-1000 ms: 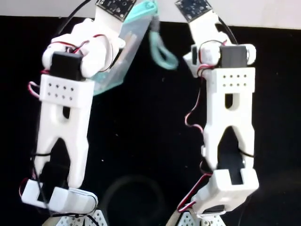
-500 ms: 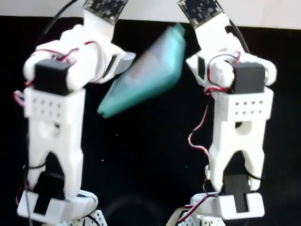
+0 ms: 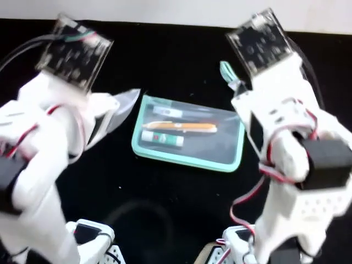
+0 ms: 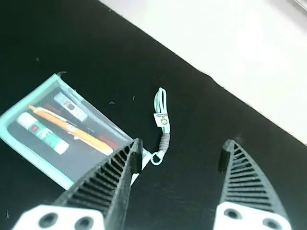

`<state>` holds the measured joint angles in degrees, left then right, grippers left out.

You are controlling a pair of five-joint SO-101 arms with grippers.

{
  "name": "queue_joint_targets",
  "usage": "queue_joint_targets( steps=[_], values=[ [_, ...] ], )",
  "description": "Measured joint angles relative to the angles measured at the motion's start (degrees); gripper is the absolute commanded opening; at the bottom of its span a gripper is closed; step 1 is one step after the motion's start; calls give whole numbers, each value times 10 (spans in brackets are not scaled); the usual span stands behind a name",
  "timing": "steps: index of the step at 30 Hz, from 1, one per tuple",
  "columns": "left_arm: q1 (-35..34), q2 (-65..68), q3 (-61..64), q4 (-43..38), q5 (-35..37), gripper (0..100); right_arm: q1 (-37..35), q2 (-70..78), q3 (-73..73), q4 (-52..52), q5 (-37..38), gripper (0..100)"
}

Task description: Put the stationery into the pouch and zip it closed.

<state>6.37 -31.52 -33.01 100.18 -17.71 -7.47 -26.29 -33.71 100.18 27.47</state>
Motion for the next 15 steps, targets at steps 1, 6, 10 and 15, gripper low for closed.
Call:
queue_joint_targets(
  steps=[1,6,10,15],
  values=[
    [-6,-17,8,0,0,274,0,-17,19,0,-17,262],
    [-45,-126,91,0,0,274,0,-121,149,0,-74,262],
    [-87,-239,182,0,0,274,-1,-228,271,-10,-82,262],
    [-132,-392,286,0,0,274,-1,-388,423,-72,-82,262]
  ],
)
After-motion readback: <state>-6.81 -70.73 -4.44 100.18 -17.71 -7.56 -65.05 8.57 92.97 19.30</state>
